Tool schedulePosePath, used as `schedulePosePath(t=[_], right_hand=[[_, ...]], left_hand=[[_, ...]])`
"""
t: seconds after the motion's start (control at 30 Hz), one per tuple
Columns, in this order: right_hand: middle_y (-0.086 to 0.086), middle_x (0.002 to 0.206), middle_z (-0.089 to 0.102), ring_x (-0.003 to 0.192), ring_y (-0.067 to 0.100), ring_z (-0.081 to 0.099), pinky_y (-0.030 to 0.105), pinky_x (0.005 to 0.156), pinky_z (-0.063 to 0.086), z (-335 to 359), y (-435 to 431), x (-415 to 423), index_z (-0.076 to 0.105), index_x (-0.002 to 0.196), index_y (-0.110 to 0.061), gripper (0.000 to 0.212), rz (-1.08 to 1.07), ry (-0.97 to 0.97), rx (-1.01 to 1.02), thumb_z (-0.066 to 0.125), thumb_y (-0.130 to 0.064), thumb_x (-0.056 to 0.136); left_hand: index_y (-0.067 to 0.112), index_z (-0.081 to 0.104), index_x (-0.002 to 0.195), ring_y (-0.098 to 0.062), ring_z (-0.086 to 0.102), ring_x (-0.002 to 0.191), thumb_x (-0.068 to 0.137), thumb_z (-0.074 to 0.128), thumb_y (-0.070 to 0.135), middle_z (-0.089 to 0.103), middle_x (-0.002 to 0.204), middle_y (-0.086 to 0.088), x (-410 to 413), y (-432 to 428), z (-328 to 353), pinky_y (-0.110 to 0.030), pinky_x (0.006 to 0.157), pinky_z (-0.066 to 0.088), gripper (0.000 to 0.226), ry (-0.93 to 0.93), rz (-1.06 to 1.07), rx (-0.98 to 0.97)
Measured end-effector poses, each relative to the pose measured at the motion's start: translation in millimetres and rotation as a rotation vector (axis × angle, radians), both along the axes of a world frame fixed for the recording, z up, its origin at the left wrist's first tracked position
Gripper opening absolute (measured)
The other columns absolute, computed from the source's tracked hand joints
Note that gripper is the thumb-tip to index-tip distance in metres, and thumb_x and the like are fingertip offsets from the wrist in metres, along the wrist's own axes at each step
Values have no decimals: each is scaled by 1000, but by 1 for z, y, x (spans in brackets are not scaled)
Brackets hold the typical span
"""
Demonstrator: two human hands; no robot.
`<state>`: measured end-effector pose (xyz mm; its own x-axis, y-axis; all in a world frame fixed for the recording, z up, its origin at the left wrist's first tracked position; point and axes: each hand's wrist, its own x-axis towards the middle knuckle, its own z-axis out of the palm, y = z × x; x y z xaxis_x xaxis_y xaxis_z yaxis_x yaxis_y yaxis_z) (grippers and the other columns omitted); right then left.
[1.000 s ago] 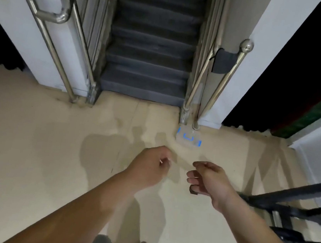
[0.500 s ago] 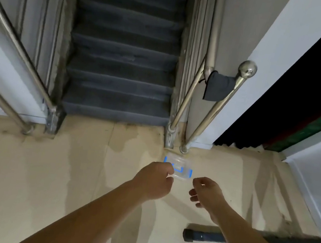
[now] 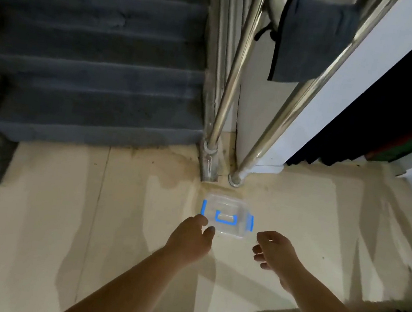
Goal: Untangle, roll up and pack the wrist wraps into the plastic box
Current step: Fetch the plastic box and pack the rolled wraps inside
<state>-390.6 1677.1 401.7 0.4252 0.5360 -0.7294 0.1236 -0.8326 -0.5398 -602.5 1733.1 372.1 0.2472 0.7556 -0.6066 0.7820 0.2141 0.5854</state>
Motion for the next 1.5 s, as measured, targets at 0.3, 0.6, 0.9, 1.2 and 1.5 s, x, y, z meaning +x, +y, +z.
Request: schedulePosePath(t=[0.3, 0.6, 0.9, 1.2, 1.5], right_hand=[[9, 96, 55, 91, 40, 60, 57, 105, 51, -277, 48, 38, 63, 120, 0, 40, -211, -3, -1, 56, -35, 105], [0, 138, 58, 129, 28, 56, 50, 113, 46, -374, 37, 80, 58, 133, -23, 33, -395, 195, 79, 55, -42, 107], [12, 125, 65, 119, 38, 63, 51, 98, 56, -159, -24, 59, 58, 131, -21, 36, -574, 123, 25, 64, -42, 102], [17, 115, 74, 94, 33, 73, 55, 80, 61, 157, -147, 9, 65, 117, -13, 37, -802, 259, 203, 85, -21, 87], [25, 110, 73, 102, 48, 73, 65, 88, 60, 306, -344, -86, 56, 91, -12, 26, -1214, 122, 330, 82, -10, 88]], left_hand=[[9, 51, 133, -27, 63, 110, 109, 45, 40, 63, 129, -10, 44, 90, -298, -31, 80, 42, 40, 106, 30, -63], [11, 63, 112, -33, 74, 80, 72, 70, 37, 72, 95, -13, 75, 107, -405, -47, 80, 65, 48, -110, 294, -168], [4, 71, 103, -19, 59, 47, 90, 68, 13, 59, 61, -9, 48, 83, -142, -33, 65, 63, 17, -208, 255, -405], [13, 75, 90, -20, 43, 55, 84, 65, -1, 51, 67, -4, 1, 20, 175, -35, 65, 52, 19, -237, 22, -441], [27, 77, 80, -22, 54, 84, 78, 74, 35, 61, 85, -2, 25, -117, 302, -38, 80, 44, 9, -295, -297, -312]])
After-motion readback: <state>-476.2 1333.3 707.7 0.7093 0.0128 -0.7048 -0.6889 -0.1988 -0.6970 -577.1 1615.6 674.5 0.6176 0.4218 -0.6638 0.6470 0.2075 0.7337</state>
